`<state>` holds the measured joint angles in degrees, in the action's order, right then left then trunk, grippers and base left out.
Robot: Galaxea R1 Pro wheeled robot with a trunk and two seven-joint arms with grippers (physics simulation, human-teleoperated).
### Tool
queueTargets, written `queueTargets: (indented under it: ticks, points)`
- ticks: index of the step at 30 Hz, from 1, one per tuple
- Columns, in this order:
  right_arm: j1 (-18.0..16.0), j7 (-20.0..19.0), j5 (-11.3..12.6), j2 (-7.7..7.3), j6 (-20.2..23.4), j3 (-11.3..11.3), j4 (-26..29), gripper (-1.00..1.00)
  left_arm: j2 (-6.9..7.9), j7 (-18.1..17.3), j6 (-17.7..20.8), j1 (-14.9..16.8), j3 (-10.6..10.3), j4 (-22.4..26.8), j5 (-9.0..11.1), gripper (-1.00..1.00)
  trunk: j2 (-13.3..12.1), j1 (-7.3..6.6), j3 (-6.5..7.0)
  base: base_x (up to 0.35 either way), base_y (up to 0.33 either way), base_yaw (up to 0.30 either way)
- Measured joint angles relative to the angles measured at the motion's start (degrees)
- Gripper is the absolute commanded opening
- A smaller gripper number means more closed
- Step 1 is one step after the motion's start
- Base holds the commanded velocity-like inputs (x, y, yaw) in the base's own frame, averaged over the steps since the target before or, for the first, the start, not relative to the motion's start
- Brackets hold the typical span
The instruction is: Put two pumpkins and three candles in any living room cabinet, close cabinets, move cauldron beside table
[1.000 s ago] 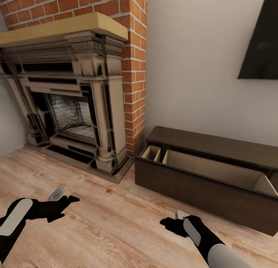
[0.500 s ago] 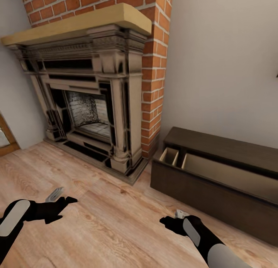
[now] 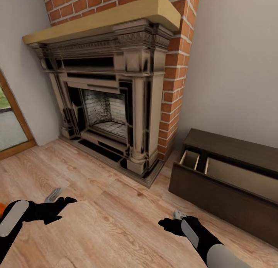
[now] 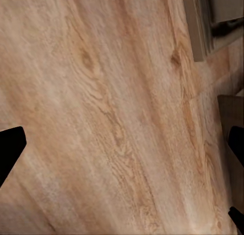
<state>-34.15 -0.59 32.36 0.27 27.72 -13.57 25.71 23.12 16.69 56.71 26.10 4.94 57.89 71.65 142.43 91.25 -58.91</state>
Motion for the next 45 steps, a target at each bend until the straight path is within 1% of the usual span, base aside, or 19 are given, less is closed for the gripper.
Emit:
queueTargets:
  ticks: [5, 16, 25, 28, 32, 35, 43, 45]
  points:
    - [0.0, 0.3, -0.1, 0.27, 0.0, 0.0, 0.0, 1.00, 0.00, 0.0, 0.0, 0.0, 0.0, 0.0, 0.0, 1.00, 0.0, 0.00, -0.04, 0.001, 0.101, 0.270]
    - [0.0, 0.5, -0.2, 0.70, 0.0, 0.0, 0.0, 1.00, -0.01, 0.0, 0.0, 0.0, 0.0, 0.0, 0.0, 1.00, 0.0, 0.00, -0.42, 0.000, 0.005, 0.273]
    - [0.0, 1.7, -0.4, 1.38, 0.0, -0.1, 0.0, 1.00, 0.00, 0.0, 0.0, 0.0, 0.1, -0.4, 0.0, 1.00, 0.0, -0.01, -0.80, 0.025, 0.089, 0.269]
    - [0.0, 1.8, -0.4, 1.41, 0.0, -0.3, 0.0, 1.00, 0.00, 0.0, 0.0, 0.0, 0.6, -1.0, 0.0, 1.00, 0.0, -0.02, -0.93, 0.198, 0.187, 0.266]
    - [0.0, 1.8, -0.4, 1.44, 0.0, -1.5, 0.0, 1.00, 0.00, 0.0, 0.0, 0.0, 1.5, -1.2, 0.0, 1.00, 0.0, -0.03, -1.13, 0.270, 0.193, 0.255]
    - [0.0, 1.8, -0.5, 1.43, 0.1, -1.9, 0.0, 1.00, 0.00, 0.0, 0.0, 0.0, 1.6, -1.2, 0.0, 1.00, 0.0, -0.03, -1.28, 0.286, 0.193, 0.248]
    - [0.0, 1.8, -0.5, 1.49, 0.1, -2.1, 0.0, 1.00, 0.00, 0.0, 0.0, 0.0, 1.7, -1.3, 0.0, 1.00, 0.0, -0.03, -1.70, 0.295, 0.177, 0.246]
    - [0.0, 1.9, -0.5, 1.67, 0.1, -2.6, 0.0, 1.00, 0.00, 0.0, 0.0, 0.0, 1.7, -1.3, 0.0, 1.00, 0.0, -0.03, -1.80, 0.314, 0.126, 0.246]
